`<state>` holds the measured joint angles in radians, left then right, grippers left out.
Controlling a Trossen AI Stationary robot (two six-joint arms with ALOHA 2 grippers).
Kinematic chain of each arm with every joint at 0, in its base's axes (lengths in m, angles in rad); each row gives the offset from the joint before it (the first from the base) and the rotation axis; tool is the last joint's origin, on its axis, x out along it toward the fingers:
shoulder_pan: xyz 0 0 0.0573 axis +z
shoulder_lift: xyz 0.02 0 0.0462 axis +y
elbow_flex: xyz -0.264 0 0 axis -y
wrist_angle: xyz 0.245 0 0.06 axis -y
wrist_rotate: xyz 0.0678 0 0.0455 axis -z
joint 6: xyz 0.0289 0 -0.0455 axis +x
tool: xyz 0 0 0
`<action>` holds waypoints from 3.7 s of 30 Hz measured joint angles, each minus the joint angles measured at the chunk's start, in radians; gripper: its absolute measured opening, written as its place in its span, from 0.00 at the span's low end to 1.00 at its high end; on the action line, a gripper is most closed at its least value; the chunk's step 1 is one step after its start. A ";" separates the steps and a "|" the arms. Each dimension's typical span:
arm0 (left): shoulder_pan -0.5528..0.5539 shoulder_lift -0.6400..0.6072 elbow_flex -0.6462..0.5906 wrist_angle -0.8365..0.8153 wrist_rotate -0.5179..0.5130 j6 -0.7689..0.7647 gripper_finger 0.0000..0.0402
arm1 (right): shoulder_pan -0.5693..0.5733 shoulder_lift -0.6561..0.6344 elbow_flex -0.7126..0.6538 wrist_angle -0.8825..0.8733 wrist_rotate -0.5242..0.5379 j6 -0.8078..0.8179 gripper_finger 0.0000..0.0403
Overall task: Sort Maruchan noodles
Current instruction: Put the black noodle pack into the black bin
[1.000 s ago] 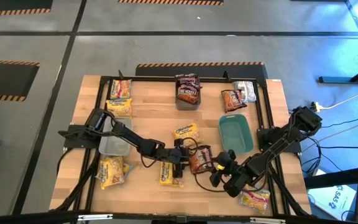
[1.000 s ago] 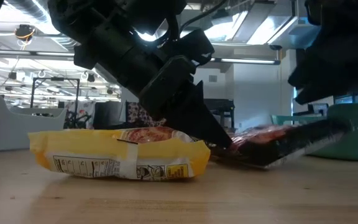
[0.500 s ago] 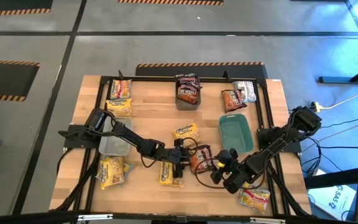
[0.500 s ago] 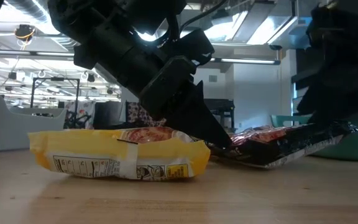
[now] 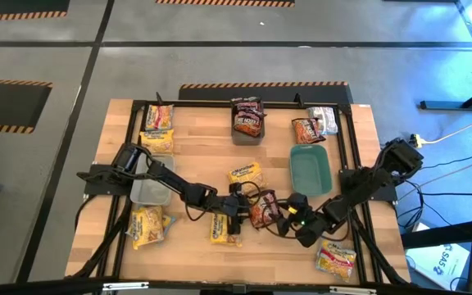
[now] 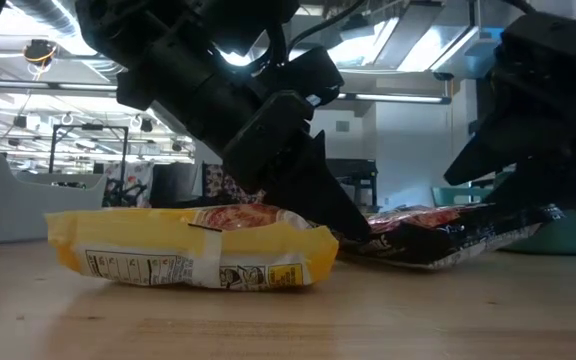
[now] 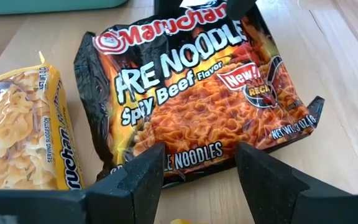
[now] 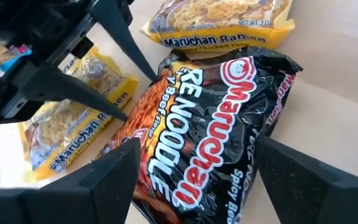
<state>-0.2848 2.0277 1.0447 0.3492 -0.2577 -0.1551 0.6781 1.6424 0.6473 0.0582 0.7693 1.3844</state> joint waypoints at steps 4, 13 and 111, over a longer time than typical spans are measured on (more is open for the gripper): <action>0.000 0.000 0.000 0.000 0.001 0.000 0.48 | -0.007 0.000 -0.004 0.018 0.006 -0.008 0.68; -0.001 -0.002 0.000 0.000 0.006 0.000 0.48 | -0.006 0.000 -0.004 0.040 0.025 -0.043 0.44; -0.034 -0.006 0.000 -0.092 -0.050 -0.056 0.48 | -0.150 -0.048 0.002 0.054 -0.328 -0.106 0.64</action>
<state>-0.3183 2.0216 1.0451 0.2569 -0.3080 -0.2115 0.5286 1.5942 0.6495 0.1123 0.4413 1.2780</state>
